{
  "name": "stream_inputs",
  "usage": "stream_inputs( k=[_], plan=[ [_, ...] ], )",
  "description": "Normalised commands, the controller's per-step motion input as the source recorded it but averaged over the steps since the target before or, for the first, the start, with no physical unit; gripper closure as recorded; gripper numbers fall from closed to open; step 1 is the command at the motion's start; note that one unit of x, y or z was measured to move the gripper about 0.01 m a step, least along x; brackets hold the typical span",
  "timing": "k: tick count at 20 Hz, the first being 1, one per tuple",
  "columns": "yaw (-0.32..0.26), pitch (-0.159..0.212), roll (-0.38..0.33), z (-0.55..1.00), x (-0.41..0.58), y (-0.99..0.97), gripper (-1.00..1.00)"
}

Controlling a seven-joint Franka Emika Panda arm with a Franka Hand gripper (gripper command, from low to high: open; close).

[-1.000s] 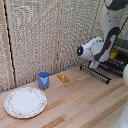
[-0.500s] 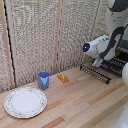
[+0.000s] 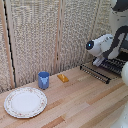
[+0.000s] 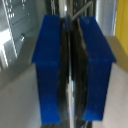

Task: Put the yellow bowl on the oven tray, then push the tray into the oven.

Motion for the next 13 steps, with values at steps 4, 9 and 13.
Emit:
stream_inputs(
  k=[4, 9, 13],
  plan=[
    [0.011, -0.024, 0.060, 0.38, 0.006, 0.20, -1.00],
    [-0.016, 0.097, 0.100, 0.56, 0.139, 0.33, -1.00],
    [-0.112, 0.136, 0.089, 0.44, 0.141, 0.37, -1.00]
  ],
)
